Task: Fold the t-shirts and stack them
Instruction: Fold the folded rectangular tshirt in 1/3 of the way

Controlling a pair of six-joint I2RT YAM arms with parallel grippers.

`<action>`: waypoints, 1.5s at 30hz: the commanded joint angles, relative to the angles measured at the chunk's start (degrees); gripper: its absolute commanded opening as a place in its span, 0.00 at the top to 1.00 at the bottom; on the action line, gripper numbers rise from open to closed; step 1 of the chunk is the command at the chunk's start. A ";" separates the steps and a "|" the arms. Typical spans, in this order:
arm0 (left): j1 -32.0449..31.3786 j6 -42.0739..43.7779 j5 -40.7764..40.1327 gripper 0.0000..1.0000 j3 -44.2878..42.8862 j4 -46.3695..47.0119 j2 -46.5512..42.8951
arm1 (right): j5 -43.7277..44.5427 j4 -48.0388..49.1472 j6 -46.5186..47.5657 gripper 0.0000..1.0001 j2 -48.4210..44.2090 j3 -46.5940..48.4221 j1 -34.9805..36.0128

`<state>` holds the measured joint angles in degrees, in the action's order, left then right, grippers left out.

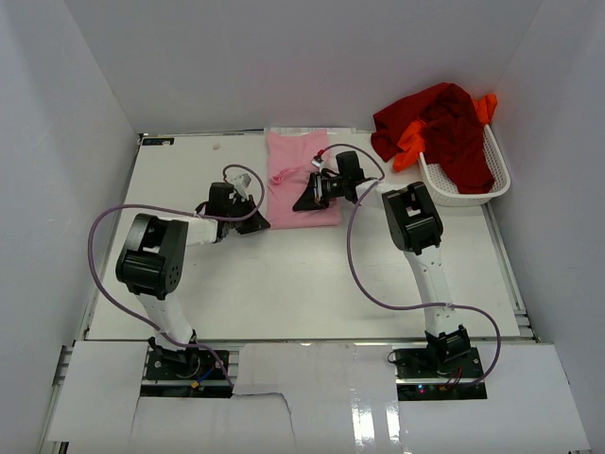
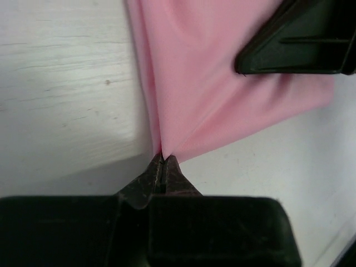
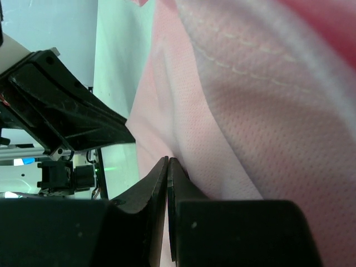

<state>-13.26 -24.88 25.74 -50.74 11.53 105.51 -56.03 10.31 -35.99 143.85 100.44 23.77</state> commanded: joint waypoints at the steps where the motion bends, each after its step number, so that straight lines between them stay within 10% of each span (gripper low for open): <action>1: 0.42 0.72 -14.20 1.00 -0.23 -7.90 -5.75 | 0.75 -1.34 1.89 0.92 1.43 -0.42 -0.39; 8: 0.42 -0.78 -18.01 0.91 -1.11 -13.02 -12.08 | 0.75 -0.99 1.97 0.92 1.26 -0.95 -0.39; 19: 0.42 -2.80 -12.21 0.40 0.20 -12.85 -16.83 | 0.92 -1.78 1.97 0.92 1.34 -0.25 -0.30; 30: -0.45 -6.57 13.80 0.47 -2.43 8.32 -5.15 | 1.19 -2.39 2.15 0.92 1.34 0.10 -0.30; 45: -3.09 -8.51 17.68 0.60 -7.97 15.63 8.82 | 1.63 -2.57 2.50 0.92 1.08 -0.51 -0.30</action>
<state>-16.27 -33.30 41.56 -56.73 24.45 113.97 -56.07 10.07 -35.55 143.85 100.44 23.86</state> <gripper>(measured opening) 0.402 0.078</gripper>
